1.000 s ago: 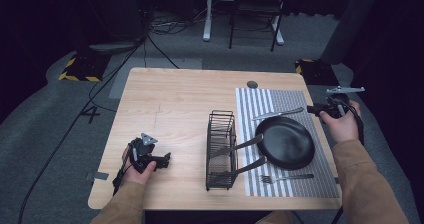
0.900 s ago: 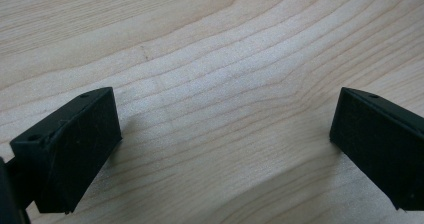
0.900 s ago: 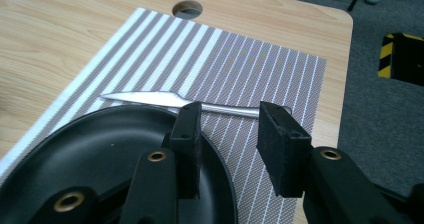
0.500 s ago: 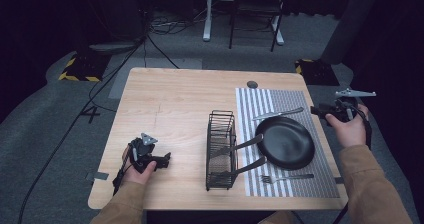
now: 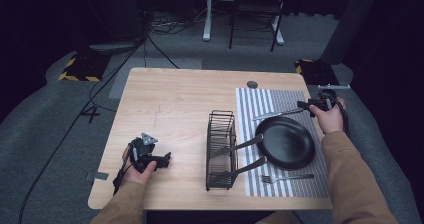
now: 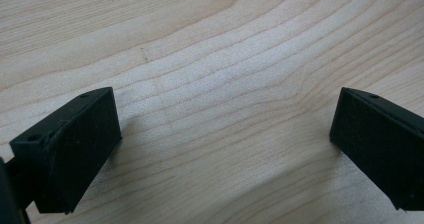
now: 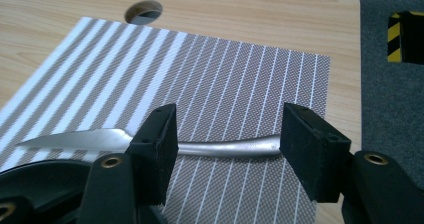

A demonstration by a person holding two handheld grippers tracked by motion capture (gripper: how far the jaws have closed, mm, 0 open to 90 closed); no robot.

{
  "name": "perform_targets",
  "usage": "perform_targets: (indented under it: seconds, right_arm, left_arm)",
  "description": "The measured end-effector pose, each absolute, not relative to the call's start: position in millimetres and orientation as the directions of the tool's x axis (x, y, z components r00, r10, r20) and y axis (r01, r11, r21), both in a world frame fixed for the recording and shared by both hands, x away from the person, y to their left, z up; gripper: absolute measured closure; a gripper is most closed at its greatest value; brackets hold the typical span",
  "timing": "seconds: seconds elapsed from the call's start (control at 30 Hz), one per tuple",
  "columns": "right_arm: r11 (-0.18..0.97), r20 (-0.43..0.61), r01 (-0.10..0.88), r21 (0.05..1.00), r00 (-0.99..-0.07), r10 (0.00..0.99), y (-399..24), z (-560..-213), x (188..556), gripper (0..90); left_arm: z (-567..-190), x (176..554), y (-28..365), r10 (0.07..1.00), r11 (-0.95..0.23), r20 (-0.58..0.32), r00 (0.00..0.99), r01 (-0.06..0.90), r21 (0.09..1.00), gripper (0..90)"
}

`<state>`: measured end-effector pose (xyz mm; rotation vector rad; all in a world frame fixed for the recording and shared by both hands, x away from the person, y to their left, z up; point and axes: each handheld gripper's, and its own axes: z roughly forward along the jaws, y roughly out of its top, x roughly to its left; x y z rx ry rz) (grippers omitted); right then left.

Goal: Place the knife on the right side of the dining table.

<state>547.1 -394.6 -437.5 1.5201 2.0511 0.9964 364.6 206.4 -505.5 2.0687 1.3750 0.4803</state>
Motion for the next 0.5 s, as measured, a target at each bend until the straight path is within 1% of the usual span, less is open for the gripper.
perform_targets:
  seconds: [0.17,0.27,0.5]
  right_arm:
    - [0.137,0.100,0.671,0.728,-0.302,0.948,-391.6,-453.8,562.3,40.0]
    - [0.141,0.094,0.669,0.730,-0.304,0.948,-391.0,-458.6,565.7,38.5]
    - [0.138,0.096,0.672,0.728,-0.298,0.950,-384.7,-473.4,574.5,38.3]
  left_arm:
    - [-505.5,364.6,206.4,0.917,-0.282,-0.030,0.397,0.699,0.657,0.1]
    - [-505.5,364.6,206.4,0.918,-0.282,-0.029,0.397,0.699,0.657,0.1]
    - [-505.5,364.7,206.4,0.918,-0.282,-0.029,0.397,0.699,0.657,0.2]
